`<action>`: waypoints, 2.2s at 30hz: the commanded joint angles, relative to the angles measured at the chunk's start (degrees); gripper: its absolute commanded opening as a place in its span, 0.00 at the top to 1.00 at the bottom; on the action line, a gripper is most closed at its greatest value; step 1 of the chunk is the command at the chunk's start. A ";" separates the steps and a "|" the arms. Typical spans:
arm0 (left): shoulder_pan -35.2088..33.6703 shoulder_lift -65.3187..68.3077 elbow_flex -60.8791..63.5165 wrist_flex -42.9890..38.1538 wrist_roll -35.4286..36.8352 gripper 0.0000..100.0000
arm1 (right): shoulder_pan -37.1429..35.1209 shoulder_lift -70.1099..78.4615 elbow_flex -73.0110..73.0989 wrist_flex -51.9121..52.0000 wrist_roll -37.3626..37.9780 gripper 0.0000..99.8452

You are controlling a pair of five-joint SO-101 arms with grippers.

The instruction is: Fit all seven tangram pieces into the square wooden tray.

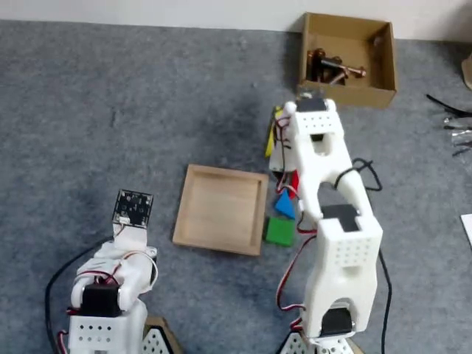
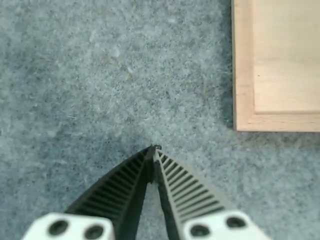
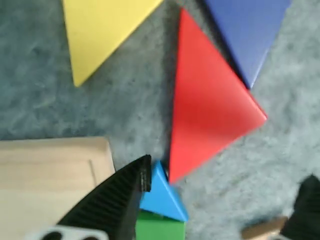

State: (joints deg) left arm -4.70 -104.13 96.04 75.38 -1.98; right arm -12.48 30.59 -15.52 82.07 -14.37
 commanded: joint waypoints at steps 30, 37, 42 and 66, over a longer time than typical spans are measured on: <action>-0.57 -0.31 1.10 0.18 -0.53 0.99 | 3.21 -1.10 6.64 -17.19 -8.00 0.57; -0.57 -0.31 1.10 0.18 -0.53 0.99 | 3.30 -1.19 7.16 -19.30 -7.82 0.75; -0.57 -0.31 1.10 0.18 -0.53 0.99 | 3.30 -1.19 7.16 -19.65 -5.19 0.77; -0.57 -0.31 1.10 0.18 -0.53 0.99 | 3.47 -1.63 -3.74 0.75 18.11 0.77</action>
State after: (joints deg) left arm -4.70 -104.13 96.04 75.38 -1.98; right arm -9.67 30.77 -12.18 79.60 0.92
